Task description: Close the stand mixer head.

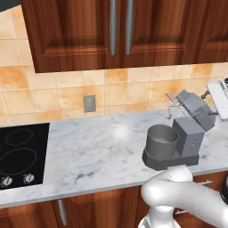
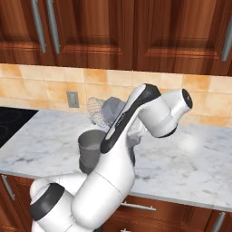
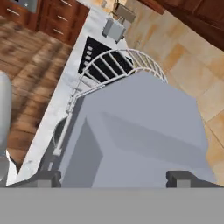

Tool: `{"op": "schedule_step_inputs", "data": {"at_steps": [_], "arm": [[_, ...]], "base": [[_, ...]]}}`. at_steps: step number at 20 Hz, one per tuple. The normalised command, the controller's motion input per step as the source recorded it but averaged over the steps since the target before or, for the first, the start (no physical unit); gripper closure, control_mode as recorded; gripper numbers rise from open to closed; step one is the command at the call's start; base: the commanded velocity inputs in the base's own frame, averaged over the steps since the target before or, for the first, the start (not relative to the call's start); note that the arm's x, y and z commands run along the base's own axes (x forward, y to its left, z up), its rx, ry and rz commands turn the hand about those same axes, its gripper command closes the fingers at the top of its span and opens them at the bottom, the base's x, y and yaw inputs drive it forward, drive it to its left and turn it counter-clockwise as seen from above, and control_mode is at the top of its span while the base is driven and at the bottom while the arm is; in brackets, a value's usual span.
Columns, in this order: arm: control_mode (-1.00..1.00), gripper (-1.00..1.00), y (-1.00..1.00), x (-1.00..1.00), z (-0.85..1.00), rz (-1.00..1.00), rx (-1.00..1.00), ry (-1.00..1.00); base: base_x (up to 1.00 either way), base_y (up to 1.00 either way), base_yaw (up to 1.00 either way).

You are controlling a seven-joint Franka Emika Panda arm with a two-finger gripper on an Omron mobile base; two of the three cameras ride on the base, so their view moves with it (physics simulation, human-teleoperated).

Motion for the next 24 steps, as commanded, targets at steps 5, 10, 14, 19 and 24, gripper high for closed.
{"op": "schedule_step_inputs", "data": {"at_steps": [5, 10, 14, 19, 24], "arm": [[-1.0, -1.0, 1.0, 0.1, -0.18, 0.25, -0.51, -0.16], [-1.0, -1.0, 0.65, -0.77, 0.46, 0.12, -0.29, -0.24], [-1.0, -1.0, 0.59, -0.71, 0.02, 0.01, -0.27, -0.27], [-1.0, -1.0, 0.12, -0.1, 0.0, 0.0, -0.03, -0.02], [-1.0, -1.0, 0.0, 0.0, 0.0, 0.0, 0.0, 0.0]], "base": [[0.0, 0.0, 0.0], [0.0, 0.0, 0.0], [0.0, 0.0, 0.0], [0.0, 0.0, 0.0], [0.0, 0.0, 0.0]]}}
